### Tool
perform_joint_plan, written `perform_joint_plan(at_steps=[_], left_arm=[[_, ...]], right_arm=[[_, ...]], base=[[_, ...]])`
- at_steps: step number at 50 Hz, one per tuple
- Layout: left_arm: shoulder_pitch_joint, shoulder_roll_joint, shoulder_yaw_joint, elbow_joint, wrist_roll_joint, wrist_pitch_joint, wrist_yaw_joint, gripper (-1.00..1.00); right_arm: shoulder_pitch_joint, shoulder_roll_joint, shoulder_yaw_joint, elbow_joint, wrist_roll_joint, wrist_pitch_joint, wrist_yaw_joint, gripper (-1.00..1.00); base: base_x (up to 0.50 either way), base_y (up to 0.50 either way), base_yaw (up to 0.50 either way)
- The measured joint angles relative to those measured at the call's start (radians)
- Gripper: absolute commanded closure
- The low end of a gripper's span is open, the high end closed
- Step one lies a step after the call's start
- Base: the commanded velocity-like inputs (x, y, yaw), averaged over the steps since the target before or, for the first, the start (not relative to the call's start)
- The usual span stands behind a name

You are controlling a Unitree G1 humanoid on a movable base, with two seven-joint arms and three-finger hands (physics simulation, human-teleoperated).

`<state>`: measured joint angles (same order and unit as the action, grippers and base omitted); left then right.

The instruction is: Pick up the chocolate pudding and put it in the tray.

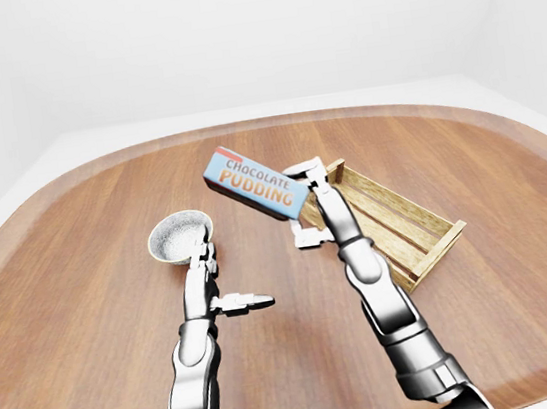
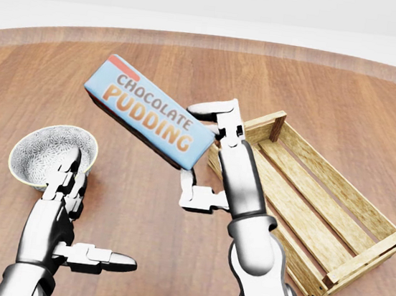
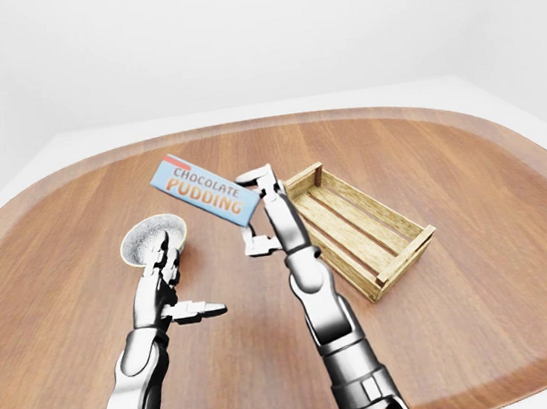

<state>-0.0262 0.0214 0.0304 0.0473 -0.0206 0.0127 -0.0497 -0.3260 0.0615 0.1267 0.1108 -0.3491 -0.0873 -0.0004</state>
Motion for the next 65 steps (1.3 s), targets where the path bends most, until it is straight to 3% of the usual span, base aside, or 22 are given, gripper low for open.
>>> perform_joint_plan(at_steps=[9, 25, 35, 47, 65], left_arm=[[-0.001, 0.0, 0.0, 0.004, -0.001, -0.002, -0.001, -1.0], [-0.002, 0.0, 0.0, 0.007, -0.005, -0.004, -0.004, -1.0], [-0.004, 0.001, 0.002, 0.004, -0.011, 0.002, -0.008, -1.0], [-0.006, 0.002, 0.004, 0.005, -0.015, 0.003, -0.012, -1.0], [-0.009, 0.003, 0.004, 0.021, -0.015, -0.007, -0.017, -1.0]], right_arm=[[-0.183, -0.02, -0.045, 0.174, 0.005, 0.0, -0.009, 1.0], [-0.569, -0.088, -0.108, 0.726, 0.027, 0.0, -0.069, 1.0], [-0.732, -0.115, -0.132, 0.943, 0.023, 0.0, -0.074, 1.0], [-0.816, -0.143, -0.149, 1.035, 0.033, 0.0, -0.054, 1.0], [-0.752, -0.219, -0.189, 1.106, 0.075, 0.0, -0.082, 1.0]], base=[[0.0, 0.0, 0.0], [0.0, 0.0, 0.0], [0.0, 0.0, 0.0], [0.0, 0.0, 0.0], [0.0, 0.0, 0.0]])
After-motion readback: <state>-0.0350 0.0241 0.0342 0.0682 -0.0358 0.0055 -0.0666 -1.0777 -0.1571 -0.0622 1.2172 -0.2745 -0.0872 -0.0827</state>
